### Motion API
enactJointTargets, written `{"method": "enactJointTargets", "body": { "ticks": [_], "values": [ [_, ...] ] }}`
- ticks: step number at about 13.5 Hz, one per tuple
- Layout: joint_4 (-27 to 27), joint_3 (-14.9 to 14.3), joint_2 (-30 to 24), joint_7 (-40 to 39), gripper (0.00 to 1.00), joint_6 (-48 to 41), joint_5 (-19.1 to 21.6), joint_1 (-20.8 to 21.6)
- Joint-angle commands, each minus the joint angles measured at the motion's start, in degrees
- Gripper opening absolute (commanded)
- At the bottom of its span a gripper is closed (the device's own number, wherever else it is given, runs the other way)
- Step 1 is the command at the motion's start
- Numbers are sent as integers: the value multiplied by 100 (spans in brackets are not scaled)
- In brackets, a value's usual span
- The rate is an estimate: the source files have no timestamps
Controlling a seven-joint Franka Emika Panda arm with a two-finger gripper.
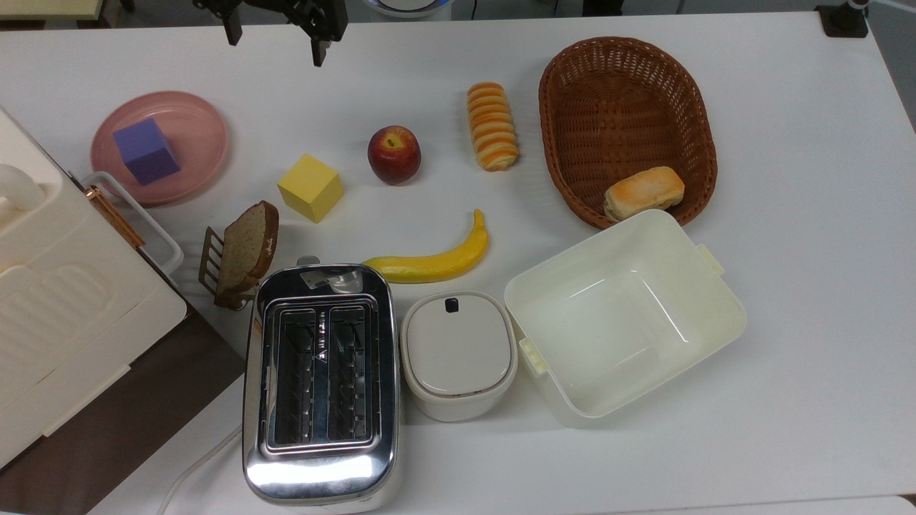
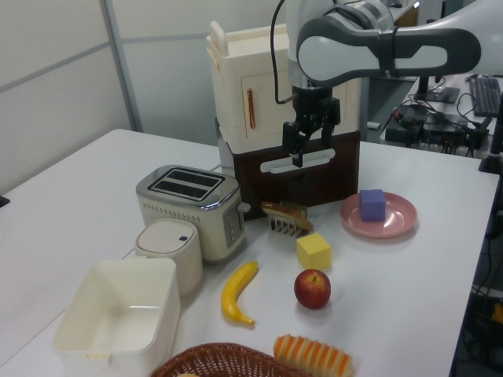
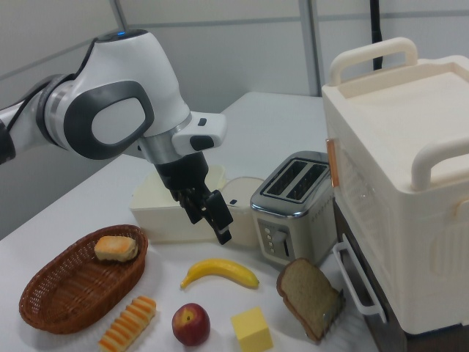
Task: Put the purple cube on the table
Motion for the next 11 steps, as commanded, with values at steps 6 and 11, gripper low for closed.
{"method": "enactJointTargets", "body": {
  "ticks": [6,11],
  "values": [
    [39,-50,-43,-120,100,-242,99,47],
    [39,-50,-43,-102,100,-243,99,29]
  ]
}}
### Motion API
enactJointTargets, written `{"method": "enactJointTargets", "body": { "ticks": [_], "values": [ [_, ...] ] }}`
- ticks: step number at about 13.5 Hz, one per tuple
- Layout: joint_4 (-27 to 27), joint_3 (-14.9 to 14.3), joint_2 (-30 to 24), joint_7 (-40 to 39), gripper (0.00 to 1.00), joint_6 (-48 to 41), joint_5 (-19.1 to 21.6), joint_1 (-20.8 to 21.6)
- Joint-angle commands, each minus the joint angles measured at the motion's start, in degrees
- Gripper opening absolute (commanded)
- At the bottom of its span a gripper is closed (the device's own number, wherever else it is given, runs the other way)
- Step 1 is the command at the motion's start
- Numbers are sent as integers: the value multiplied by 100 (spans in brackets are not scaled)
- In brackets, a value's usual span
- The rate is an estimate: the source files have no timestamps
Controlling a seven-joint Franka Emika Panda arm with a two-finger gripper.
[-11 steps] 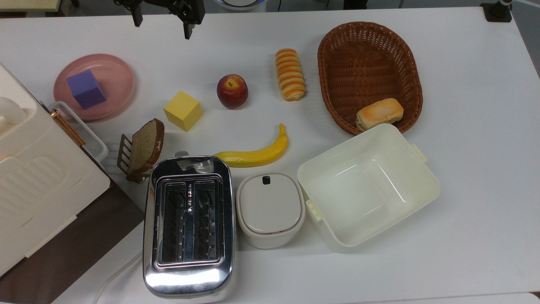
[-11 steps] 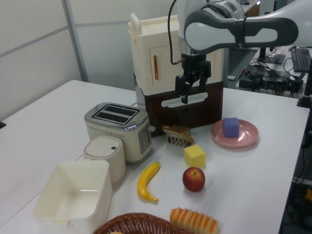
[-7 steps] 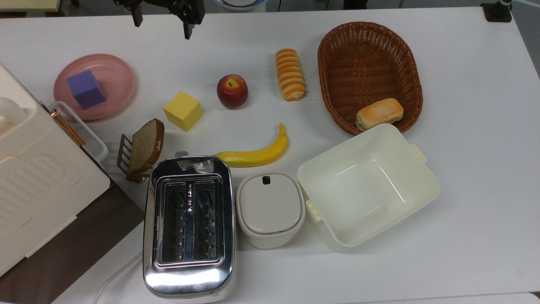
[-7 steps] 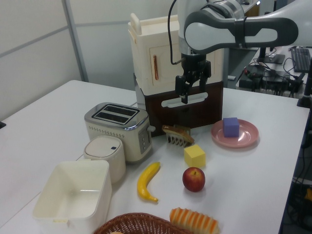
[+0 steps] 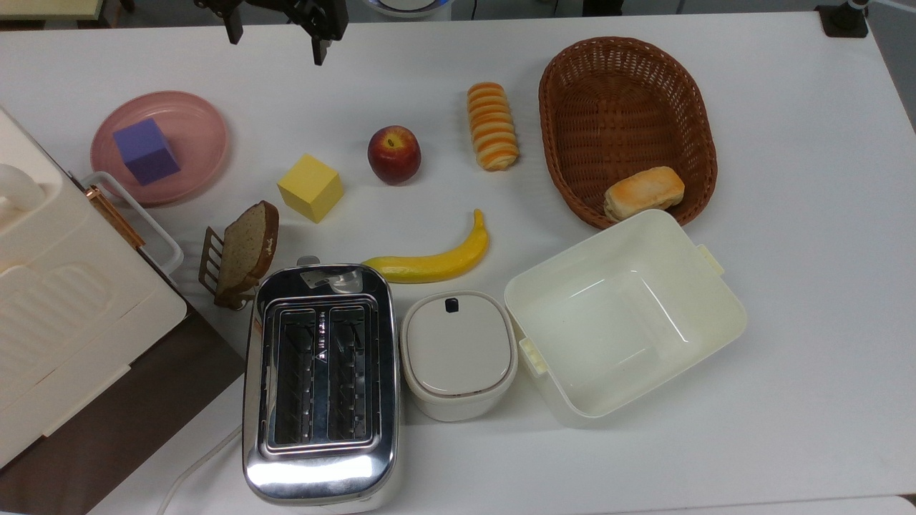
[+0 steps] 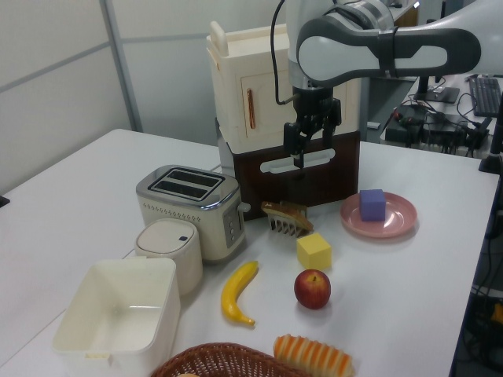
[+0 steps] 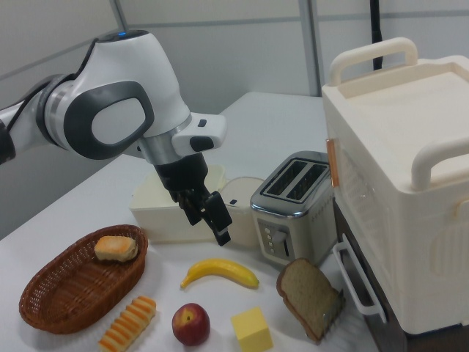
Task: Put the purple cube on the table
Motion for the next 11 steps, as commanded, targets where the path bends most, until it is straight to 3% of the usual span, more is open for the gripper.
{"method": "enactJointTargets", "body": {
  "ticks": [1,3,7,11],
  "values": [
    [39,-50,-34,-67,100,-180,99,12],
    [-13,63,-43,64,100,-171,133,-285],
    [-242,1573,-104,644,100,-109,301,-2314],
    [-688,1777,-113,1031,100,451,336,-3046]
  ]
}}
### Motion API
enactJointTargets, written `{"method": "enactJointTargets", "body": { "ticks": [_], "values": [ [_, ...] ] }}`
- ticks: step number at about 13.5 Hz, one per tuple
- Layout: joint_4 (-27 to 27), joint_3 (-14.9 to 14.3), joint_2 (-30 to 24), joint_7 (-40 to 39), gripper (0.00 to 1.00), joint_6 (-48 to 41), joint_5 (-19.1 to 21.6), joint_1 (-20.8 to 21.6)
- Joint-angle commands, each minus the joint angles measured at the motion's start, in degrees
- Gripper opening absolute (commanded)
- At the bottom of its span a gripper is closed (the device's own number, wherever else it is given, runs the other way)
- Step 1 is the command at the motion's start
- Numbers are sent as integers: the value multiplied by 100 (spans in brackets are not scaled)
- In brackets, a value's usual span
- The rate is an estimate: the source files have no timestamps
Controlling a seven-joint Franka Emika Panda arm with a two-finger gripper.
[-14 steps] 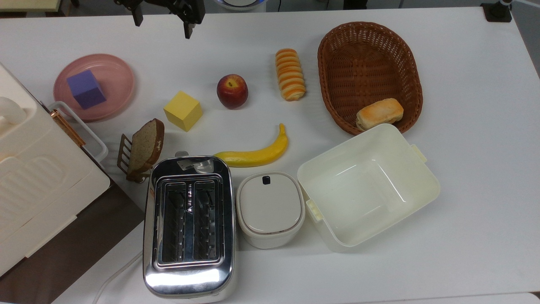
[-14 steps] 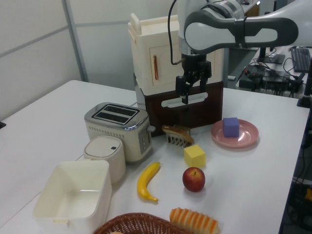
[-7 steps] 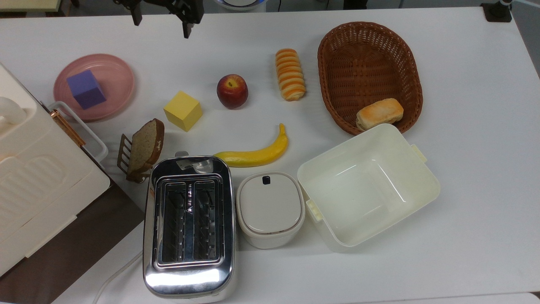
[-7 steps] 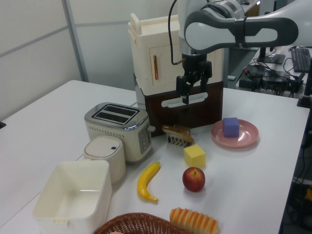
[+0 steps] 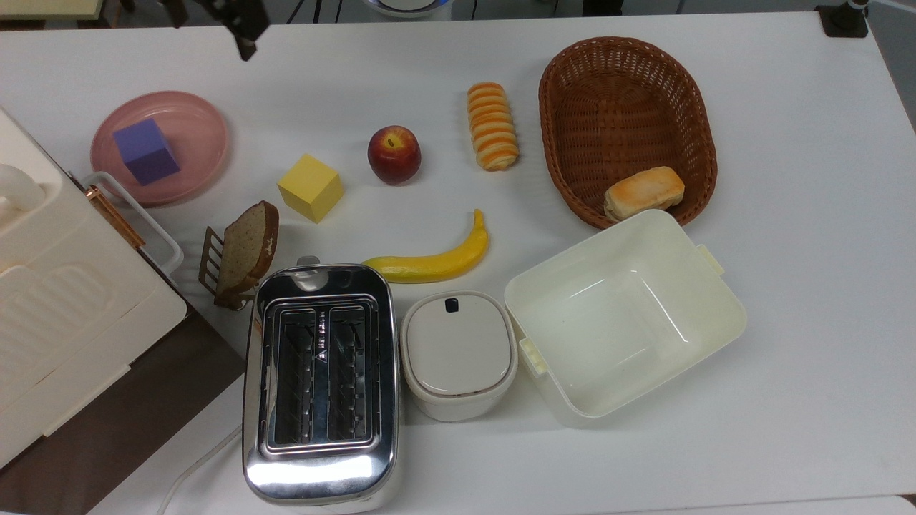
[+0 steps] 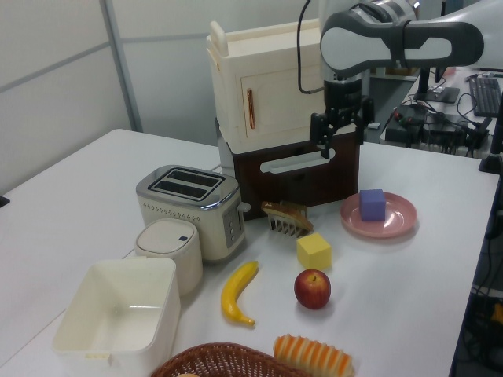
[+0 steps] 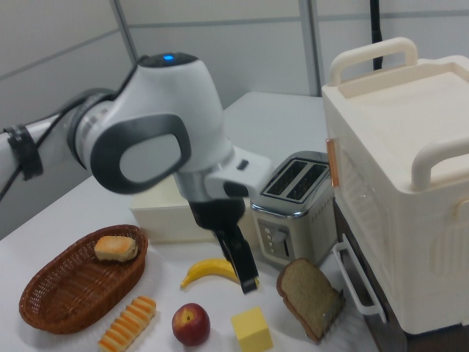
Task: Put the purple cube on the table
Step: 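Move the gripper over the purple cube on the pink plate and lower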
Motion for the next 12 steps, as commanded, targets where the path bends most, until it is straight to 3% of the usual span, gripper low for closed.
{"method": "enactJointTargets", "body": {
  "ticks": [1,5,12],
  "values": [
    [-620,264,-126,413,100,758,120,-578],
    [-1306,484,31,414,100,2251,102,-1001],
    [-1360,414,480,1432,100,2835,93,-1335]
  ]
}}
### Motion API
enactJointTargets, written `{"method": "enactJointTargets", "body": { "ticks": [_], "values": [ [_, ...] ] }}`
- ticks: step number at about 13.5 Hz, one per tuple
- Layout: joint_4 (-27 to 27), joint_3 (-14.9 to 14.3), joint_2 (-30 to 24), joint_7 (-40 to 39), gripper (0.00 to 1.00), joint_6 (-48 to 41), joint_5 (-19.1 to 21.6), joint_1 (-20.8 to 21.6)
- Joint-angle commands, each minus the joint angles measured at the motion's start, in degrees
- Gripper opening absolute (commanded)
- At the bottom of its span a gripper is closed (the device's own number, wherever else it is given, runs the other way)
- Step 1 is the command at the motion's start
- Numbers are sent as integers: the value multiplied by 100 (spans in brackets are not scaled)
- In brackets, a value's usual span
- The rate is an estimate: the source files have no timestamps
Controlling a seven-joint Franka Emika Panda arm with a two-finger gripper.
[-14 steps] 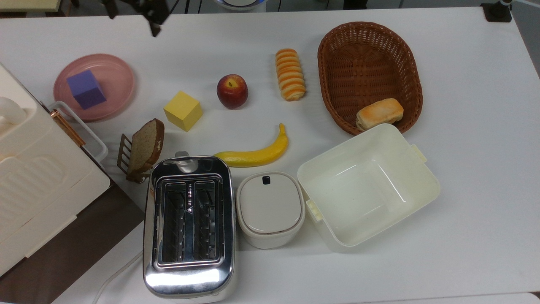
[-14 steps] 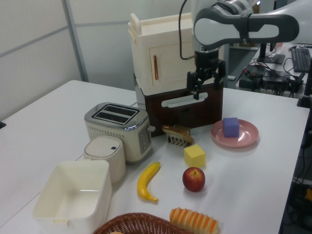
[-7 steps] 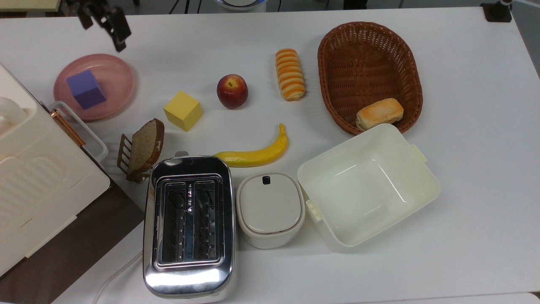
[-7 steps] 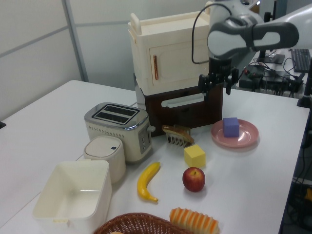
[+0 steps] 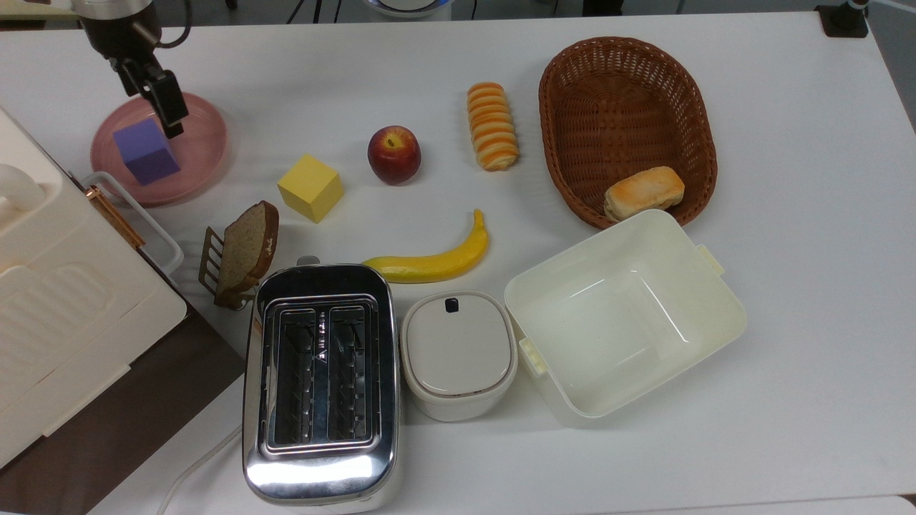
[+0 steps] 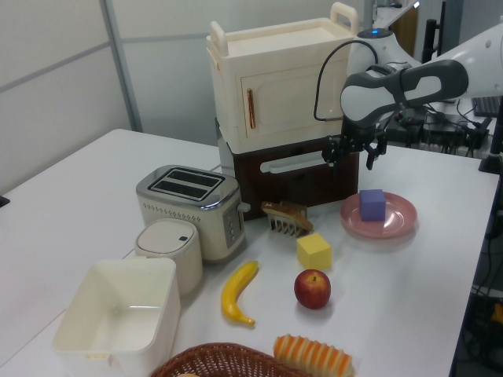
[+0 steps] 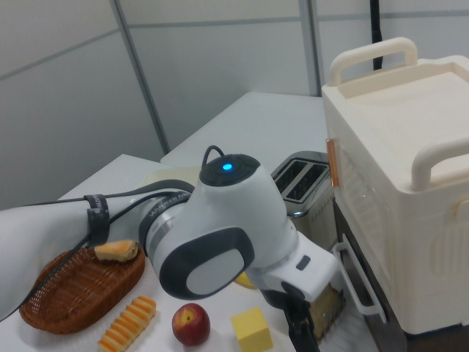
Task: Put the purple cube on the table
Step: 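Move the gripper over the purple cube on the pink plate and lower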
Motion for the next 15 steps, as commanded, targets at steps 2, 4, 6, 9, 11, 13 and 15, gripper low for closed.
{"method": "enactJointTargets", "body": {
  "ticks": [2,4,6,9,11,13,15],
  "values": [
    [-139,-88,129,595,100,185,21,-149],
    [-87,-237,331,631,100,194,-119,-149],
    [-60,-290,463,640,100,272,-295,-149],
    [-60,-431,648,631,100,501,-401,-149],
    [-69,-440,710,631,100,527,-498,-158],
    [-69,-440,806,631,100,650,-498,-158],
    [-69,-440,850,613,100,668,-551,-158]
  ]
}}
